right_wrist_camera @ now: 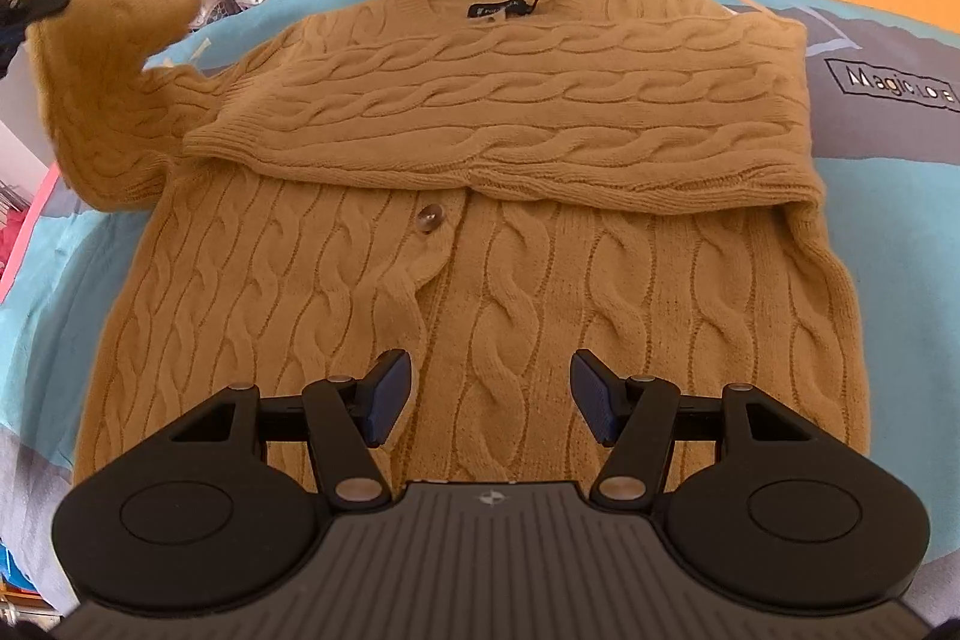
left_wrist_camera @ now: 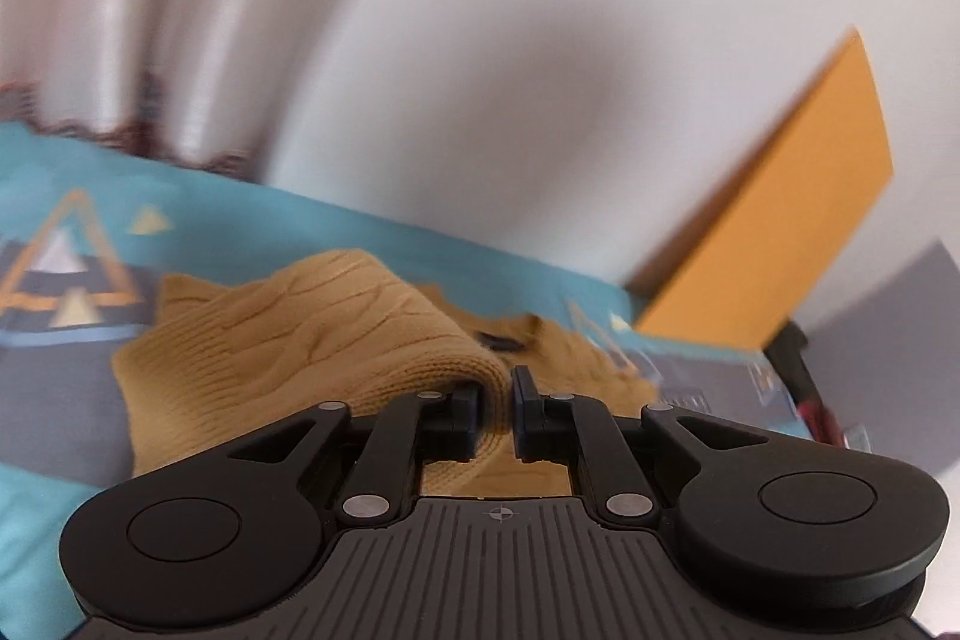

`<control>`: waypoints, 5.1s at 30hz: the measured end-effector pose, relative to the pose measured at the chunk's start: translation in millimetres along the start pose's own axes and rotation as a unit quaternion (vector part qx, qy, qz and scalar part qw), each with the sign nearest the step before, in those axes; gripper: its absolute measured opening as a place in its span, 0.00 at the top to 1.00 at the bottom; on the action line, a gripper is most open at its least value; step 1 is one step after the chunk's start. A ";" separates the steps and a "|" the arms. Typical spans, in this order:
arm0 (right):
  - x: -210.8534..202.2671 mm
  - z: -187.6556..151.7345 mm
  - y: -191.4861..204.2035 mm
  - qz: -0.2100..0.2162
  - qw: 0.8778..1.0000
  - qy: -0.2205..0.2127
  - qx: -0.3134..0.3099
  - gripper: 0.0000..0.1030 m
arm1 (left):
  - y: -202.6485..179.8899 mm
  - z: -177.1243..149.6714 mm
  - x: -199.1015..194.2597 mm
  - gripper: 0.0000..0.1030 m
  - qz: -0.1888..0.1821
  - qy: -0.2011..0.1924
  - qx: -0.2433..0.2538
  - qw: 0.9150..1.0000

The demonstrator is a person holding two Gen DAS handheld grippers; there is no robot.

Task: Fold small clothes

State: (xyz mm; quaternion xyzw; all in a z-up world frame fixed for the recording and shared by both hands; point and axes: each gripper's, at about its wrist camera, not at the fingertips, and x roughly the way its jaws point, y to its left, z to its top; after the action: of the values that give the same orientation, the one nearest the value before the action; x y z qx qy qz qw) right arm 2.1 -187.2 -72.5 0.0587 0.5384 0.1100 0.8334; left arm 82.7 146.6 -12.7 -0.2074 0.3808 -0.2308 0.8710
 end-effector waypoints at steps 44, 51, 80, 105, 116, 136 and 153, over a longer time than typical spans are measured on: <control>33.6 46.3 -42.3 0.005 0.967 -0.095 0.238 0.42 | 5.3 -127.9 2.7 0.00 0.128 0.153 -0.033 0.979; 33.1 23.6 -95.9 0.050 0.916 -0.077 0.390 0.36 | -0.1 -127.9 16.9 0.00 0.112 0.171 -0.030 0.978; -95.5 123.4 -65.2 0.088 0.958 -0.270 0.031 0.91 | -6.1 -133.2 34.5 0.00 0.107 0.187 -0.044 0.976; 10.0 79.2 -177.6 -0.078 0.977 -0.080 0.180 0.49 | -19.8 -90.5 70.9 0.00 0.214 0.180 0.032 0.960; -4.9 67.3 -171.7 -0.103 0.976 -0.060 0.182 0.32 | -5.0 -100.1 72.0 0.00 0.307 0.210 0.043 0.927; -32.2 38.1 -146.6 -0.155 0.976 -0.024 0.149 0.28 | 3.8 -138.4 60.8 0.00 0.359 0.278 0.062 0.889; -44.5 27.4 -137.5 -0.164 0.979 -0.002 0.123 0.25 | 0.3 -146.5 57.5 0.00 0.369 0.295 0.067 0.879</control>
State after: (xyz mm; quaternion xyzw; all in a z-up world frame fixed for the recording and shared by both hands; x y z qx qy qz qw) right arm 26.0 -330.8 -51.6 0.0716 0.5481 -0.0957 0.8278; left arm 6.2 87.5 -136.9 0.0843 0.6529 0.0320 0.7521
